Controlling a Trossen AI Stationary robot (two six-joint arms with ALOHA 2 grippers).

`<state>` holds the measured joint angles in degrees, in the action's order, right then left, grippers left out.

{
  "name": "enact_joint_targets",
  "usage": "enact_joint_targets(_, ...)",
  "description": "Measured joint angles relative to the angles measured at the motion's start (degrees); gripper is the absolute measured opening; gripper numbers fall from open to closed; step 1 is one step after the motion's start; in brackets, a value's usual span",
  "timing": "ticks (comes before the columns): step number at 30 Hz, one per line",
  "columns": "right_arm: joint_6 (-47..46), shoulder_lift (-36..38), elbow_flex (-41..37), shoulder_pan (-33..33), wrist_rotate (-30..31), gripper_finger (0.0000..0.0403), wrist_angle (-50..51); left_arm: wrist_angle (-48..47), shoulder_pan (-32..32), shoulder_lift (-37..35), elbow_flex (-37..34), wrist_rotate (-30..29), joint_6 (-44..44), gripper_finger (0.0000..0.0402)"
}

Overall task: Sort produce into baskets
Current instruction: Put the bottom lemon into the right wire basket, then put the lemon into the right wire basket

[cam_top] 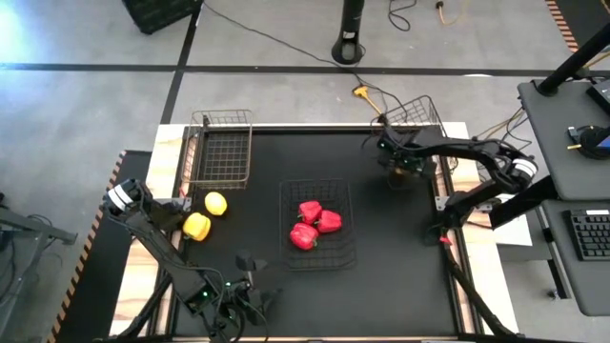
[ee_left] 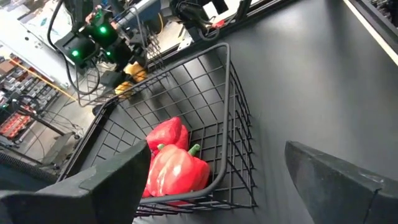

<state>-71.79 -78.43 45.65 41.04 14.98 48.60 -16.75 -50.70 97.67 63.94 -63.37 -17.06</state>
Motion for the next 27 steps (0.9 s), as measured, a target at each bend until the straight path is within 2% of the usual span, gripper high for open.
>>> enact_joint_targets(10,1.92,1.55,0.21,0.0,-0.39,0.0325,-1.0,0.0,-0.15,-0.02,0.0,0.01,-0.47,0.035)
enact_joint_targets(15,2.46,5.38,1.81,-0.13,2.59,0.0346,-0.84,-0.05,-0.26,-0.02,0.0,0.0,-0.43,0.035)
enact_joint_targets(24,2.35,15.38,2.71,-1.12,10.05,0.0347,0.74,-0.11,-0.24,-0.02,0.0,-0.02,-0.42,0.035)
enact_joint_targets(27,7.55,20.0,2.71,-3.58,13.62,0.034,-1.86,-0.11,-0.28,-0.02,0.0,-0.02,-0.65,0.035)
